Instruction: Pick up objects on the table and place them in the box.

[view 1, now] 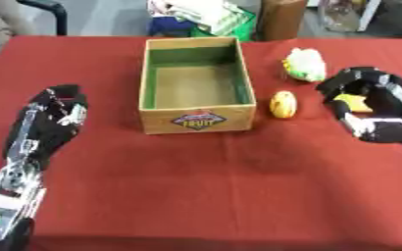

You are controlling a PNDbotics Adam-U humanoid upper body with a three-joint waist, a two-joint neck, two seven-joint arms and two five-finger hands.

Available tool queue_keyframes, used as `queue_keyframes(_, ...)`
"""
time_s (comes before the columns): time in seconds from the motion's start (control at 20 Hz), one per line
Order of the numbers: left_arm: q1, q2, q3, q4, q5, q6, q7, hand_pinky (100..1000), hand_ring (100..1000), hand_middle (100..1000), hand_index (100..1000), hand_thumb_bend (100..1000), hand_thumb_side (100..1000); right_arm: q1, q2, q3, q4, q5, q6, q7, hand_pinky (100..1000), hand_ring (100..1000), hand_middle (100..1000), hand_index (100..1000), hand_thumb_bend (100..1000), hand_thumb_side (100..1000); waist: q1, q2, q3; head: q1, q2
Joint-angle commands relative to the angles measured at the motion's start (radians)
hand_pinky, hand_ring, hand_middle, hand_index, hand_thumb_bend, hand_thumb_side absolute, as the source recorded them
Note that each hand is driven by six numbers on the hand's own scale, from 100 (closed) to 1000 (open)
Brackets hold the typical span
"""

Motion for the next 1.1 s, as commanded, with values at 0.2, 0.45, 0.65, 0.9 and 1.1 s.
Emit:
queue_keyframes(0.2, -0.008, 0.018, -0.002, -0.015, -0.003, 0.0, -0.006, 797, 626, 604, 720, 171, 219, -0.111, -0.131, 0.001, 0.098, 0.053, -0.125, -0.026, 618, 783, 690, 797, 100, 248, -0.002, -0.015, 0.004, -0.003, 0.005)
queue_keyframes(0.45, -0.006, 0.018, -0.003, -0.015, -0.003, 0.0, -0.008, 797, 626, 604, 719, 171, 220, -0.189, -0.183, 0.005, 0.236, 0.142, -0.236, -0.029, 664, 835, 777, 844, 100, 336, -0.002, -0.017, 0.007, -0.004, 0.005)
queue_keyframes(0.65, -0.006, 0.019, -0.004, -0.015, -0.003, 0.0, -0.01, 797, 626, 604, 720, 171, 220, -0.242, -0.2, 0.006, 0.342, 0.238, -0.316, -0.016, 694, 856, 792, 871, 163, 430, -0.002, -0.018, 0.009, -0.005, 0.005)
queue_keyframes(0.9, -0.005, 0.018, -0.006, -0.015, -0.003, 0.001, -0.011, 797, 626, 604, 720, 171, 220, -0.299, -0.207, -0.007, 0.464, 0.369, -0.391, -0.034, 716, 866, 807, 900, 323, 525, -0.001, -0.018, 0.011, -0.005, 0.005)
queue_keyframes(1.1, -0.005, 0.017, -0.006, -0.015, -0.003, 0.001, -0.013, 797, 626, 604, 720, 170, 220, -0.325, -0.204, -0.02, 0.521, 0.471, -0.422, -0.066, 726, 868, 811, 910, 408, 591, 0.0, -0.018, 0.012, -0.006, 0.005)
